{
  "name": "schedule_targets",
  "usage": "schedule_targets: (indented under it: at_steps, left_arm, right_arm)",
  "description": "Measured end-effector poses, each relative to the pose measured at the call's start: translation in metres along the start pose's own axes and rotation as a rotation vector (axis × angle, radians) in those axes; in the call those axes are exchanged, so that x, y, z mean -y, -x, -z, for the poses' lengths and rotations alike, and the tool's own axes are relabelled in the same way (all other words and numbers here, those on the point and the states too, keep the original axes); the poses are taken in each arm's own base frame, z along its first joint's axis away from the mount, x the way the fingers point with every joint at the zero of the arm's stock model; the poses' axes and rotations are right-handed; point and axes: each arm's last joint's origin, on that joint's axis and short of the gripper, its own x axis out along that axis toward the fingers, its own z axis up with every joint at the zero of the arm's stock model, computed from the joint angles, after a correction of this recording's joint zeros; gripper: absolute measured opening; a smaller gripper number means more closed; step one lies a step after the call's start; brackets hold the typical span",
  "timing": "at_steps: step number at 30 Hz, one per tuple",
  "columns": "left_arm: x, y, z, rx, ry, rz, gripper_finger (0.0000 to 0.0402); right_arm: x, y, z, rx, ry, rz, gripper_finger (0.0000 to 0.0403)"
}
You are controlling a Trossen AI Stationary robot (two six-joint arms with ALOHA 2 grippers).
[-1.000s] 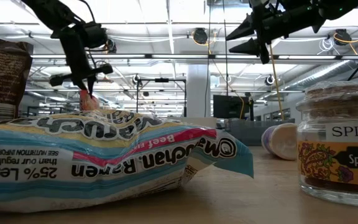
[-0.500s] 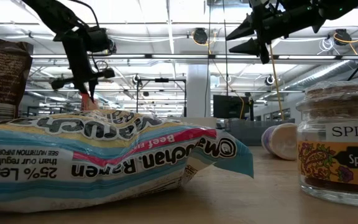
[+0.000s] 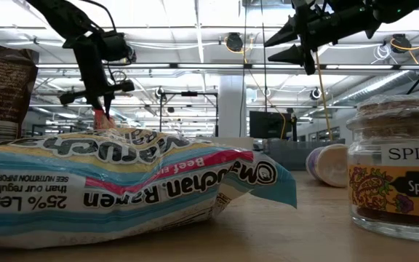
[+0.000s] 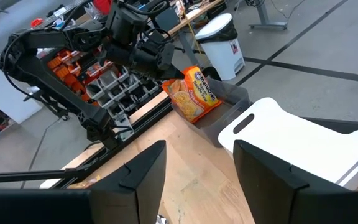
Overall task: Pick & Place Food Item
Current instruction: Put the orange noodle pack into the left black bin, then put the orange seasoning pack into the white bin
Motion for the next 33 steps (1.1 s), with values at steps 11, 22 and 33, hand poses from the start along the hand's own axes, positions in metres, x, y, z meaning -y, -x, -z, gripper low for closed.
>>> schedule_targets:
  at_steps: [11, 22, 33]
  left_arm:
    - [0.000, 0.000, -0.001, 0.002, 0.009, -0.001, 0.0064]
    - [-0.003, -0.001, -0.005, 0.010, 0.010, -0.007, 0.0160]
    - [0.016, 0.020, -0.040, 0.031, -0.179, 0.199, 0.0173]
  right_arm:
    - [0.000, 0.000, 0.000, 0.000, 0.000, 0.000, 0.0180]
    - [0.000, 0.000, 0.000, -0.001, 0.000, -0.001, 0.0177]
    - [0.000, 0.000, 0.000, -0.001, 0.000, -0.001, 0.0177]
